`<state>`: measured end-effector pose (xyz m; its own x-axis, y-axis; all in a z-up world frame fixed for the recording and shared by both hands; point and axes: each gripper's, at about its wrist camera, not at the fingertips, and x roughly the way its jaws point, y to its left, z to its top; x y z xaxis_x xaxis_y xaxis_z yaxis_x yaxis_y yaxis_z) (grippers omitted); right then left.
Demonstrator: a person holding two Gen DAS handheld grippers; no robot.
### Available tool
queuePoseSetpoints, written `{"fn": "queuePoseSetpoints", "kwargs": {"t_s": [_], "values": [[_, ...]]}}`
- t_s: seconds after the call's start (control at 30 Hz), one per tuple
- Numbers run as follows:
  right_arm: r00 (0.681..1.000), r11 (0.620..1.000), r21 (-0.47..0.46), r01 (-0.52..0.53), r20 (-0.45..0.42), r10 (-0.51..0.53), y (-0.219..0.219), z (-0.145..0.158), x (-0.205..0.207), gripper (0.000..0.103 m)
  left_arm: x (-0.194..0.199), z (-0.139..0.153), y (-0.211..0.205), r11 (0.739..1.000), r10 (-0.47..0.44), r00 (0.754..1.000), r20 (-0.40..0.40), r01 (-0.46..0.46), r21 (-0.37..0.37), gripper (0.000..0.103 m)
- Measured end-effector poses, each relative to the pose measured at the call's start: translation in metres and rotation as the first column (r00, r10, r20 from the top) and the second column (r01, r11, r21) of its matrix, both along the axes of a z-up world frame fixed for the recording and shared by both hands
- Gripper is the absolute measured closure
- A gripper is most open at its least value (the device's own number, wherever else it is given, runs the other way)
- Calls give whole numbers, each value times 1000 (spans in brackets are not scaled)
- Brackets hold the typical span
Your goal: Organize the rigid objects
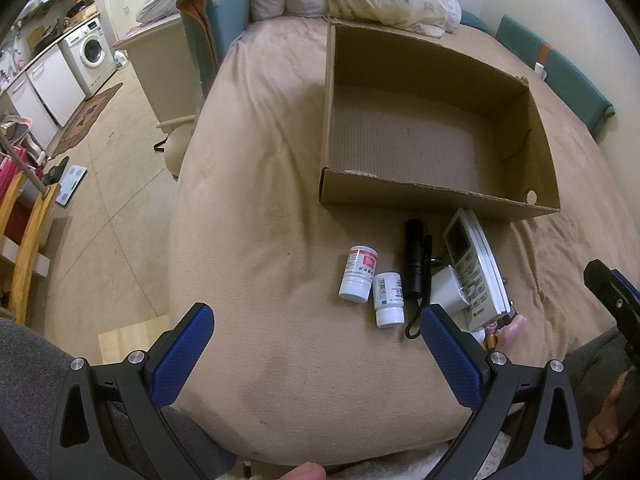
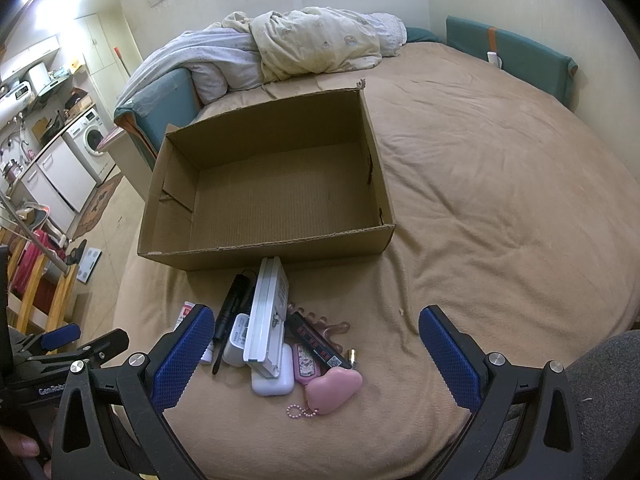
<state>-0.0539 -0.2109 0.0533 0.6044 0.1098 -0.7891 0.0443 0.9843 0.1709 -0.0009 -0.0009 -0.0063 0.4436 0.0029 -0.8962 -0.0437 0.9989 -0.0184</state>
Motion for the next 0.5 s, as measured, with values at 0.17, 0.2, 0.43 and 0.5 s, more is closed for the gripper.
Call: {"fn": "queuePoseSetpoints", "kwargs": {"t_s": [0.17, 0.2, 0.43, 0.5], "values": [[1000, 1000, 6, 1, 1, -1, -4, 0, 3, 0, 1, -2, 1, 1000, 5, 1000, -5, -5, 7, 0], [1000, 1000, 6, -1, -1, 1, -3, 0, 2, 0, 1, -2, 2, 1000, 7, 1000, -6, -7, 7, 0], [1000, 1000, -6, -14, -9, 14, 3, -3, -2, 0, 2, -2, 1, 1000, 9, 1000, -12, -9, 4, 0], [1000, 1000, -9, -13, -10, 13, 6, -3, -1, 0, 2, -2, 1, 1000, 7, 1000, -13, -7, 4, 0]]}}
